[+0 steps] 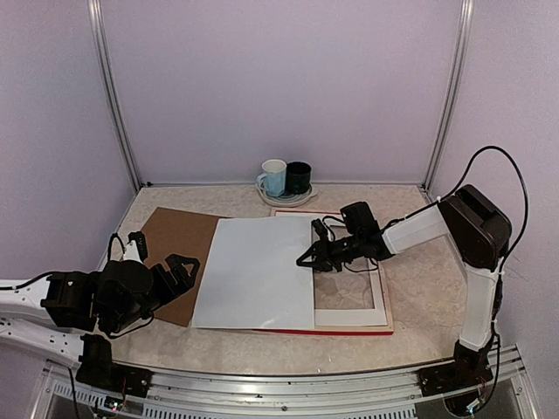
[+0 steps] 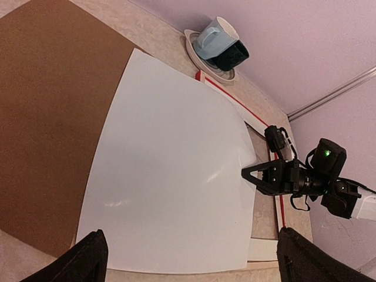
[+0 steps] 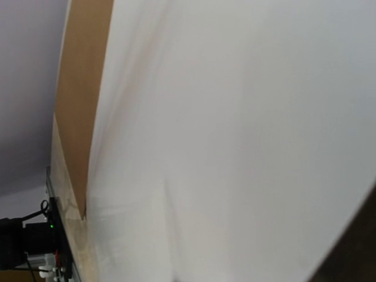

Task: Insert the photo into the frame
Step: Pass from the left arm to the right

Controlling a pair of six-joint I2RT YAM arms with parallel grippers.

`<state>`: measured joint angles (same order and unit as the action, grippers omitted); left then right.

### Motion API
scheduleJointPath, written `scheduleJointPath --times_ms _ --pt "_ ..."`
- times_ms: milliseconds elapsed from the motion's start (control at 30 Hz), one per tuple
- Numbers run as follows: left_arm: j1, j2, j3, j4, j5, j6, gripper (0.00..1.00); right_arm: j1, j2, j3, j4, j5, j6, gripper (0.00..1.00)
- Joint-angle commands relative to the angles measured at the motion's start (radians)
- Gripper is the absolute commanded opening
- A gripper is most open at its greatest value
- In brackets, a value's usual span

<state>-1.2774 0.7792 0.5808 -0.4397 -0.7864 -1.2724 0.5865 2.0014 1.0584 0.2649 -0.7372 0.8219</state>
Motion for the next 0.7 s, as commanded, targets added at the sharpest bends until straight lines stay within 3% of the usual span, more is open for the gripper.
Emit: scheduleJointPath --times_ms 0,167,333,667 --pt "-0.007 -0.003 0.034 0.016 -0.009 0.023 0.99 -0.023 0.015 0.020 -0.042 0.012 -0.017 0.09" --pt "-0.007 0.001 0.034 0.020 -0.007 0.026 0.99 -0.034 0.034 0.041 -0.082 0.041 -0.033 0.11" --pt "-0.007 0.002 0.037 0.022 -0.007 0.031 0.99 -0.037 0.056 0.066 -0.090 0.030 -0.028 0.21" --pt "-0.007 0.008 0.035 0.024 -0.004 0.031 0.99 -0.043 0.065 0.017 0.055 -0.007 0.081 0.20"
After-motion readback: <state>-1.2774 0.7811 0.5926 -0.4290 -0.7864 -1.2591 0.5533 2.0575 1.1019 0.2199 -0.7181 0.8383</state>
